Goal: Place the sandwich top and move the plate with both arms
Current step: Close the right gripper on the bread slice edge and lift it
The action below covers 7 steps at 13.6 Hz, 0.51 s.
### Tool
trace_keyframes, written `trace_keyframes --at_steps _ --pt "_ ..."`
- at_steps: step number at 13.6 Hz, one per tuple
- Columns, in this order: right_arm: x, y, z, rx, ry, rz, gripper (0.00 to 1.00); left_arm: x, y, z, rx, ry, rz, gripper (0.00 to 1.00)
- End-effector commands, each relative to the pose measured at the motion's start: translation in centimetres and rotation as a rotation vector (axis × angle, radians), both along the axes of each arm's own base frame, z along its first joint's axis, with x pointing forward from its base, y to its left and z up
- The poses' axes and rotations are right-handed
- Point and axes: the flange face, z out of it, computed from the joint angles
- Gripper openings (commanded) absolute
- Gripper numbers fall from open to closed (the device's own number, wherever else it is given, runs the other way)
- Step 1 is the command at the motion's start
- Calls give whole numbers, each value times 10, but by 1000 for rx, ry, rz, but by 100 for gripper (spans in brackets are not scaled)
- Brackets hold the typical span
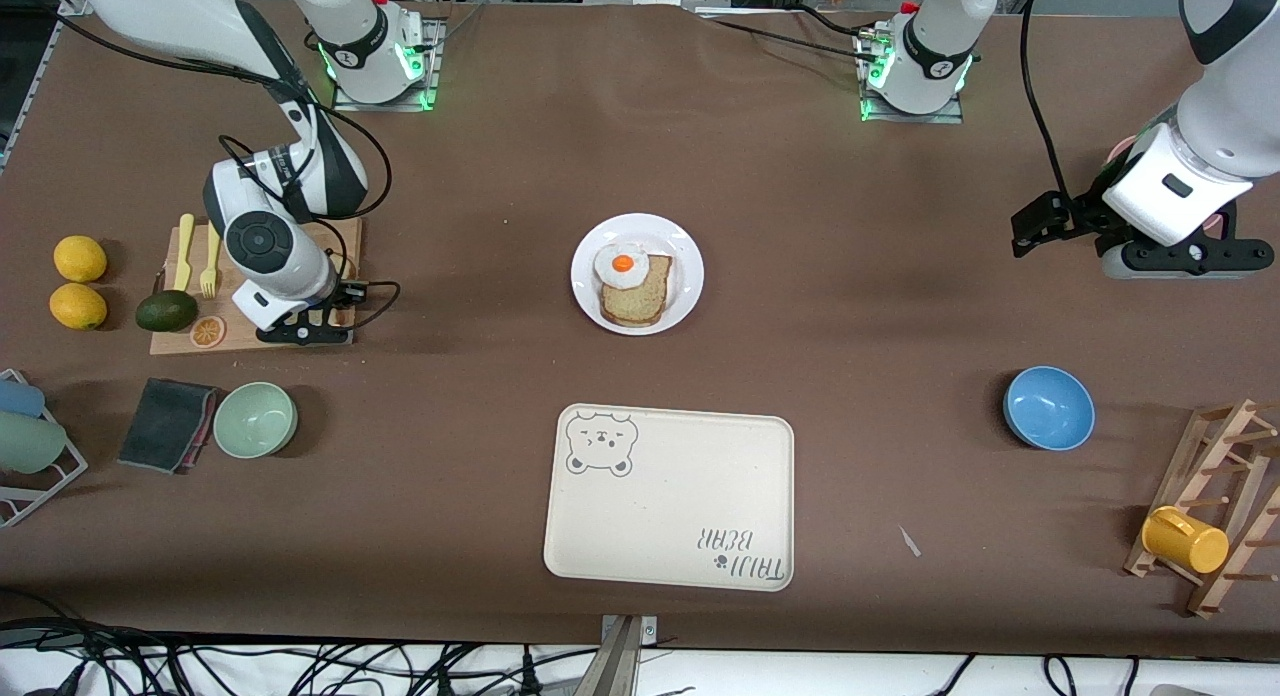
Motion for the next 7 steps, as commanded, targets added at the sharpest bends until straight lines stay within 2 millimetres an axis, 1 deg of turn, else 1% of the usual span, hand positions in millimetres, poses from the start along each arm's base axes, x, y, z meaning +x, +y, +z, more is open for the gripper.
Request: trace_keyframes --at_steps 1,5,7 --pt "2 2 23 -5 -52 27 0 5 6 5 31 -11 0 100" --pt "24 43 63 1 -100 88 0 5 7 4 30 -7 5 100" --pt "41 75 98 -14 -95 117 0 6 7 4 31 -10 4 100"
